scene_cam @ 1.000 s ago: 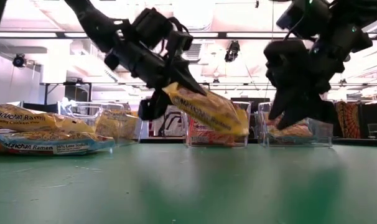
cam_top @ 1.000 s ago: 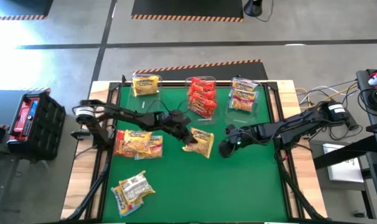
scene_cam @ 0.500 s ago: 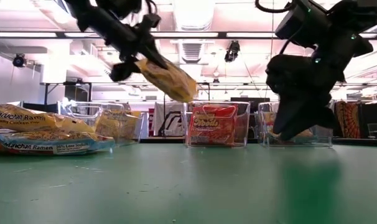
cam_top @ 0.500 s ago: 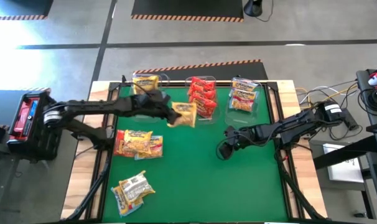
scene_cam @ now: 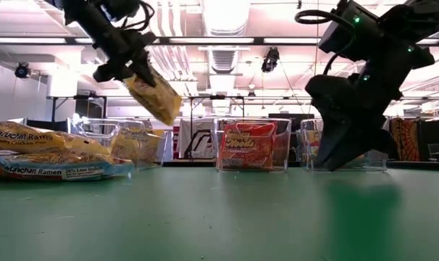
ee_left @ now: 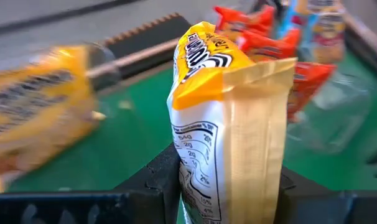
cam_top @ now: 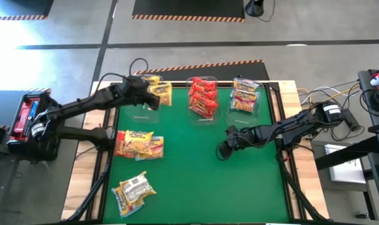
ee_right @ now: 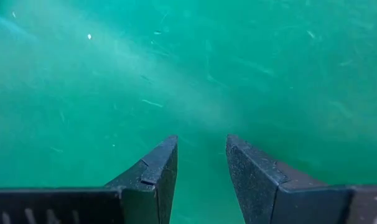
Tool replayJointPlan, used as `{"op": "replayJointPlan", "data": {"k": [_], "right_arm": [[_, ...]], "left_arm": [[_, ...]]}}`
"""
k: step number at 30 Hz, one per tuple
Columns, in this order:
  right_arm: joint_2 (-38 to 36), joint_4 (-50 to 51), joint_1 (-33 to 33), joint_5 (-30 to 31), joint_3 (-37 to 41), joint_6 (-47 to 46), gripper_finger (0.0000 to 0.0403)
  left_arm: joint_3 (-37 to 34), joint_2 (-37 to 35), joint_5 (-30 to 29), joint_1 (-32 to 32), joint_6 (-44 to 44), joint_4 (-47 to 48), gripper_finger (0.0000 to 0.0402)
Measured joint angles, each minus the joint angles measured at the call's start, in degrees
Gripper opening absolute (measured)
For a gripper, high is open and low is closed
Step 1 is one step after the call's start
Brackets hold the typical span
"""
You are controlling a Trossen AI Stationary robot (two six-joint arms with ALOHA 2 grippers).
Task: Sort Maruchan noodles
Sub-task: Put the yellow noodle pack into the left transparent bin
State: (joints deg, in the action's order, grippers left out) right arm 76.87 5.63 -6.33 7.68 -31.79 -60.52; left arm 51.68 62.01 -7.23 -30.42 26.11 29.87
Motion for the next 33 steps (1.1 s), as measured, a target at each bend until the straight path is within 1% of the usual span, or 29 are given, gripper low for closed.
{"op": "replayJointPlan", "data": {"k": [5, 11, 16, 21, 24, 29, 33], "right_arm": [[0.12, -0.19, 0.00, -0.07, 0.00, -2.88, 0.0128], [-0.03, -0.18, 0.00, -0.11, 0.00, 1.42, 0.0128], [-0.03, -0.27, 0.00, -0.11, 0.00, 2.00, 0.0128], [-0.05, -0.35, 0.00, -0.11, 0.00, 2.02, 0.0128], [-0.05, -0.35, 0.00, -0.11, 0.00, 2.02, 0.0128], [-0.09, -0.37, 0.00, -0.11, 0.00, 2.02, 0.0128], [-0.09, -0.37, 0.00, -0.11, 0.00, 2.02, 0.0128]], "left_arm": [[0.00, -0.63, -0.29, -4.89, -5.75, 1.64, 0.0112], [0.02, -1.52, -0.25, -10.69, -10.66, 1.61, 0.0112], [0.00, -0.96, -0.22, -14.16, -13.72, 1.57, 0.0112], [-0.28, 0.82, -0.18, -15.02, -15.69, 1.31, 0.0112], [-1.34, 1.51, 1.04, -15.01, -16.97, 1.02, 0.0112], [-5.19, 1.24, 2.00, -15.17, -19.30, -2.93, 0.0112], [-9.90, 0.89, 1.98, -15.59, -21.07, -8.56, 0.0112]]}}
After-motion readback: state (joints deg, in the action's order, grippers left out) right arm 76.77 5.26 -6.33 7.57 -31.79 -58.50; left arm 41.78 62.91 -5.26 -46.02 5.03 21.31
